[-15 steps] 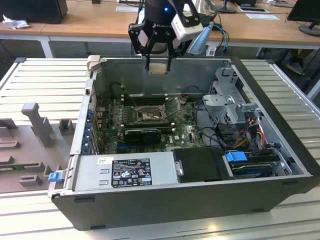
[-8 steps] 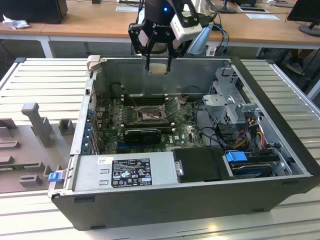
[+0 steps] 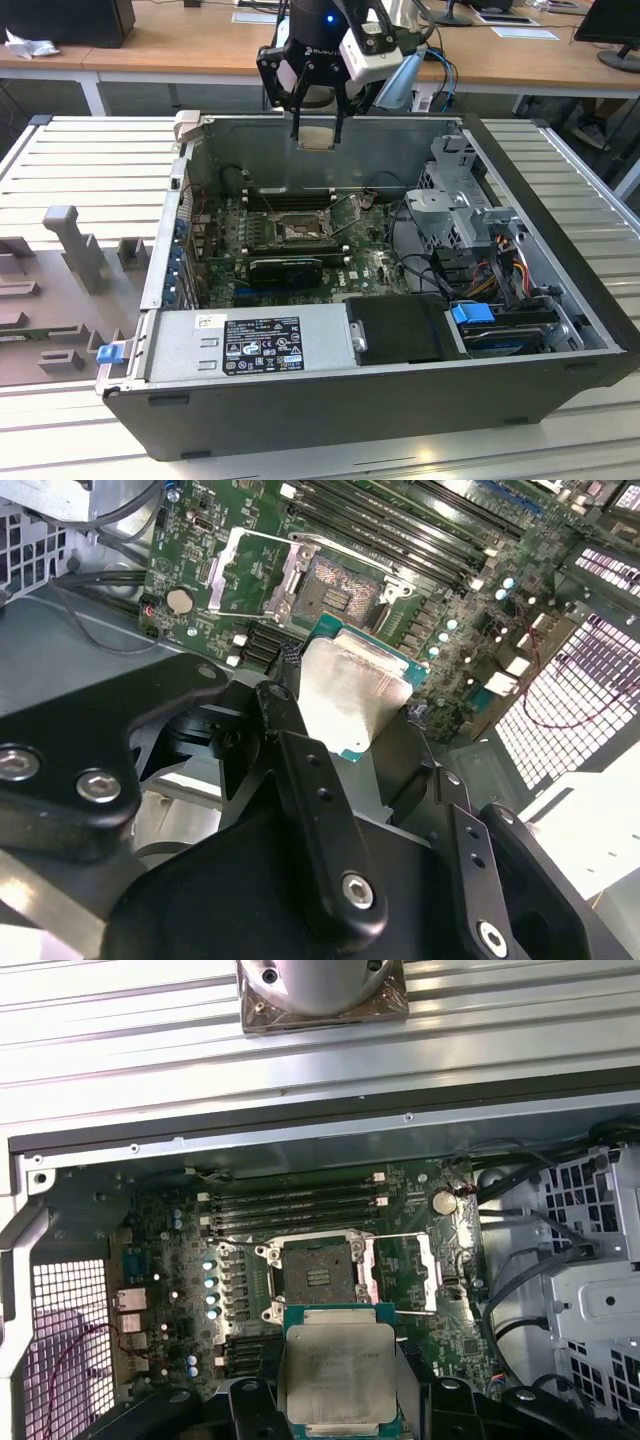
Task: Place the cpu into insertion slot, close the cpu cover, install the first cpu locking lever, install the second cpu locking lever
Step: 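Place the cpu into insertion slot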
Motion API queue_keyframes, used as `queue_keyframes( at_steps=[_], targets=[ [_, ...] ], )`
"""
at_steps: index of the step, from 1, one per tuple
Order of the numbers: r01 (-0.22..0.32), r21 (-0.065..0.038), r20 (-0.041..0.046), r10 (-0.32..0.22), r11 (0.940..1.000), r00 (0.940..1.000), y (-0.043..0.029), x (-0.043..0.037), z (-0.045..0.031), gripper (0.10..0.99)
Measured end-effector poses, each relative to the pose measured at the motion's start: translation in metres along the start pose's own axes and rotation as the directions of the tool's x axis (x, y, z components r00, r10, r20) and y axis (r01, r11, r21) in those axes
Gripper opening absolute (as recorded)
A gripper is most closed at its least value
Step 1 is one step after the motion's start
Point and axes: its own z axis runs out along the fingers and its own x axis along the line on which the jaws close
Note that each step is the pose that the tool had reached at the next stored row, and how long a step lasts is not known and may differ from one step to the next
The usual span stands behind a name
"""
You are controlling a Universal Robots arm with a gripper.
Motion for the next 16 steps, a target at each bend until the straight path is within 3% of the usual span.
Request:
queue_keyframes(
  at_steps=[10, 16],
  targets=[
    [-0.051, -0.001, 0.0046, 0.051, 0.9987, 0.9987, 0.0, 0.0, 0.0, 0.529],
    [-0.125, -0.003, 0.0111, 0.125, 0.9921, 0.9921, 0.0, 0.0, 0.0003, 0.529]
  ],
)
